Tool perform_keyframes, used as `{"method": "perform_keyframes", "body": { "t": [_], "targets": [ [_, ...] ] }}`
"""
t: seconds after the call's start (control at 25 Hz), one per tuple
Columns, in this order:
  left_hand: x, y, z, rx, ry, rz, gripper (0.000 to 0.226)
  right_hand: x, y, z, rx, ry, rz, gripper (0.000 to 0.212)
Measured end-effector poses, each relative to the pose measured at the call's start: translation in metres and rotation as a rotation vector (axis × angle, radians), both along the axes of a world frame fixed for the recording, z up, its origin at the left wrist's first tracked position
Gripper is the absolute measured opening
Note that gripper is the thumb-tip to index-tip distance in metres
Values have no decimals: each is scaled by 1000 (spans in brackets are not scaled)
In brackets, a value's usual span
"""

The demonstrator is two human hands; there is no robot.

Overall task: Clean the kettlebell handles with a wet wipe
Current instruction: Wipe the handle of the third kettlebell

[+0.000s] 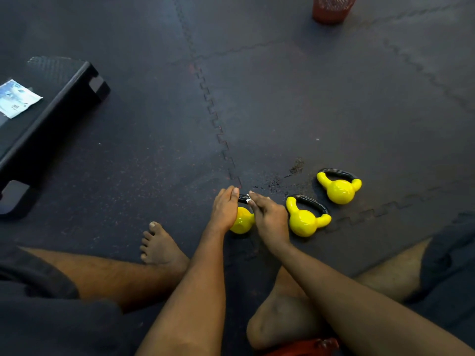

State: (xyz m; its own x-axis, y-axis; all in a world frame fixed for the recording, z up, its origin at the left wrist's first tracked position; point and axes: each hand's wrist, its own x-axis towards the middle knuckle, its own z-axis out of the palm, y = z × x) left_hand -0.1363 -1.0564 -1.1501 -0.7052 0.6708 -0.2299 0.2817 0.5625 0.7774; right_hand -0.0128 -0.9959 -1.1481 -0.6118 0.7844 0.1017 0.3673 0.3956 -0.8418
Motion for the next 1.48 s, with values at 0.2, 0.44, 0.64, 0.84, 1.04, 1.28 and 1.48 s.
{"method": "perform_keyframes", "body": {
  "t": [0.2,0.44,0.64,0.84,1.04,1.28,1.48],
  "targets": [
    [2,0,-3,19,26,-77,25,-5,37,4,-181,-187,43,48],
    [4,2,1,-4,18,-23,27,5,-2,-4,19,21,-26,25],
    [1,1,-1,0,55,-62,25,-5,36,-2,-171,-155,72,42],
    [1,0,-5,115,-60,6,25,-6,16,-6,-124,-64,-51,26],
    [3,-16,-19,278,-328,204,17,-4,17,-11,-165,-9,-98,21],
    [27,-2,-1,58,-303,21,44,5,30,-14,-107,-112,-315,23],
    [38,2,-6,-4,-140,-108,41,11,25,-5,-109,-1,-238,19]
  ]
}}
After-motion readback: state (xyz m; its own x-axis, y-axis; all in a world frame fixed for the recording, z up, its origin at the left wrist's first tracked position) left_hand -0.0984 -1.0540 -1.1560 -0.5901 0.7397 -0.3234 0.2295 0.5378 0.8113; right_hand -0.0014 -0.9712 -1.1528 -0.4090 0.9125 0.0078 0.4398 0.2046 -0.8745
